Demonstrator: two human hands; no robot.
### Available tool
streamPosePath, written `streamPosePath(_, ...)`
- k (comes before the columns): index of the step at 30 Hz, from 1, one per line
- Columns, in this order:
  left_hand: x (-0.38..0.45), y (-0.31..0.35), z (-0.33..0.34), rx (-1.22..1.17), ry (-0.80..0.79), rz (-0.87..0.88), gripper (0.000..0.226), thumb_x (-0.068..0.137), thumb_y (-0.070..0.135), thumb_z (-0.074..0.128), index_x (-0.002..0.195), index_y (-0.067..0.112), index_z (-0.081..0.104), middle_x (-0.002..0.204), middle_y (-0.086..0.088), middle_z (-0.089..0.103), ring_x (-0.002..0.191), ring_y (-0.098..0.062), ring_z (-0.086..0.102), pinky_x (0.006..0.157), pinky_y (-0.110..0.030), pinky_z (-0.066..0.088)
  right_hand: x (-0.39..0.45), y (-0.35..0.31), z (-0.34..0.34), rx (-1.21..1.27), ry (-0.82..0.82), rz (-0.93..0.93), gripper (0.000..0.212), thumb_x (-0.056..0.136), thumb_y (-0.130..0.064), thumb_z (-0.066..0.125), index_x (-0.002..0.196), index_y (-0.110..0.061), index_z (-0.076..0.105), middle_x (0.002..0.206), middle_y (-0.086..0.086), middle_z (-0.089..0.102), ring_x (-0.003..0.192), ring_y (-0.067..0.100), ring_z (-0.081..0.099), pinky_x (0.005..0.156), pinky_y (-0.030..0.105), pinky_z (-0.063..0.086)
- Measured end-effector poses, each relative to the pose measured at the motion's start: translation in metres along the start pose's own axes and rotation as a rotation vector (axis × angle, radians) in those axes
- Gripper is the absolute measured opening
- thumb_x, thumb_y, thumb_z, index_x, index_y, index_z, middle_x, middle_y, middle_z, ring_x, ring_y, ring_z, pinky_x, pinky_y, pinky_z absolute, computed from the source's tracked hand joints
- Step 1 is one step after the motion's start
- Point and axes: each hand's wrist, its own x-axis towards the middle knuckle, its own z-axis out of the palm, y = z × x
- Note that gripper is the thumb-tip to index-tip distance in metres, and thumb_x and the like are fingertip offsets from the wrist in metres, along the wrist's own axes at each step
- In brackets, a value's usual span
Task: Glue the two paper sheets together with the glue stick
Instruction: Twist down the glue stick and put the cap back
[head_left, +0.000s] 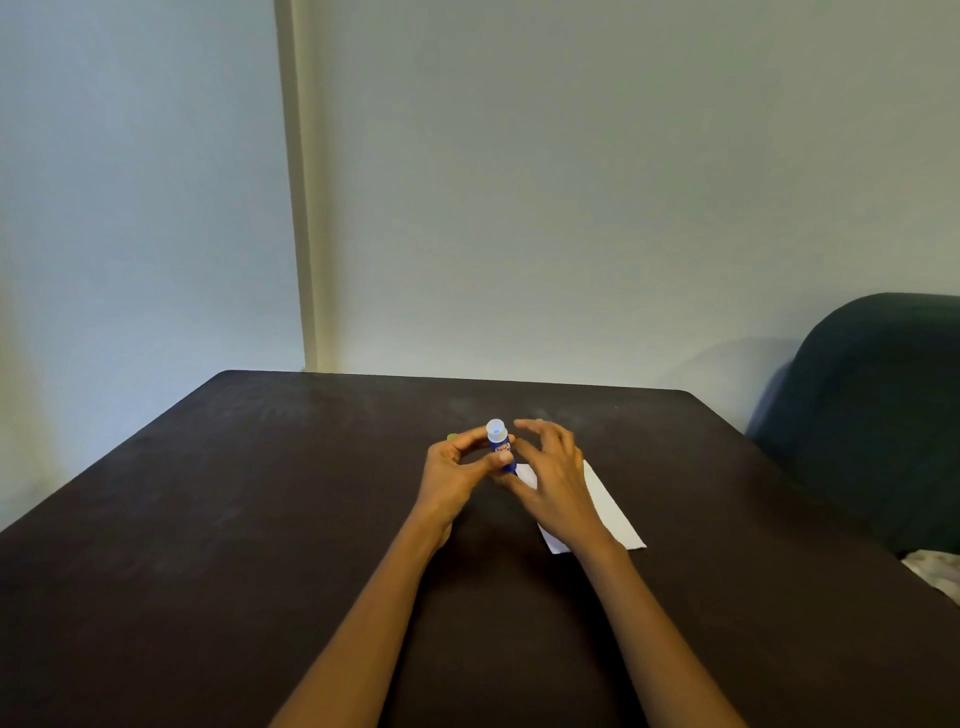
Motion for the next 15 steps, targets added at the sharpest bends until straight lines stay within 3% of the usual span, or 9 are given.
streamPosePath(3, 0.0017, -0.001, -0.0023, 0.001, 0.003, 0.009, 0.033, 0.077, 0.004, 0.071, 0.105, 0.021, 0.068, 0.109, -0.01, 0.069, 0.105, -0.022, 0.064, 0.094, -0.038, 0.051, 0.0, 0.0027, -0.0021, 0.076, -0.099, -0.01, 0.035, 0.092, -0.034, 0.056, 0.126, -0.027, 0.058, 0.149, -0.005, 0.034, 0.143, 0.016, 0.011, 0.11, 0.036, 0.011)
streamPosePath(7, 0.0017, -0.0013, -0.0012, -0.019, -0.004, 0.033, 0.032, 0.075, 0.006, 0.073, 0.088, 0.034, 0.074, 0.103, -0.008, 0.072, 0.103, -0.023, 0.065, 0.091, -0.038, 0.052, -0.0012, -0.0009, -0.0042, -0.035, 0.128, -0.003, 0.021, 0.079, -0.037, 0.071, 0.094, -0.023, 0.07, 0.122, -0.002, 0.058, 0.128, 0.02, 0.038, 0.11, 0.045, 0.018)
streamPosePath(10, 0.0012, -0.0039, 0.0007, -0.031, -0.028, 0.024, 0.031, 0.075, 0.007, 0.074, 0.086, 0.036, 0.074, 0.102, -0.006, 0.073, 0.104, -0.022, 0.065, 0.09, -0.037, 0.052, -0.0019, -0.0032, -0.0022, -0.095, 0.172, 0.034, 0.026, 0.072, -0.037, 0.075, 0.085, -0.018, 0.063, 0.113, 0.002, 0.056, 0.117, 0.022, 0.046, 0.104, 0.045, 0.028)
streamPosePath(15, 0.0003, 0.0008, -0.0034, -0.117, -0.013, 0.029, 0.028, 0.078, 0.006, 0.07, 0.095, 0.028, 0.07, 0.092, 0.005, 0.075, 0.093, -0.007, 0.069, 0.075, -0.014, 0.051, -0.0021, -0.002, -0.0005, 0.18, -0.027, 0.049, 0.025, 0.089, -0.038, 0.059, 0.11, -0.027, 0.065, 0.145, -0.005, 0.038, 0.141, 0.014, 0.013, 0.11, 0.04, 0.018)
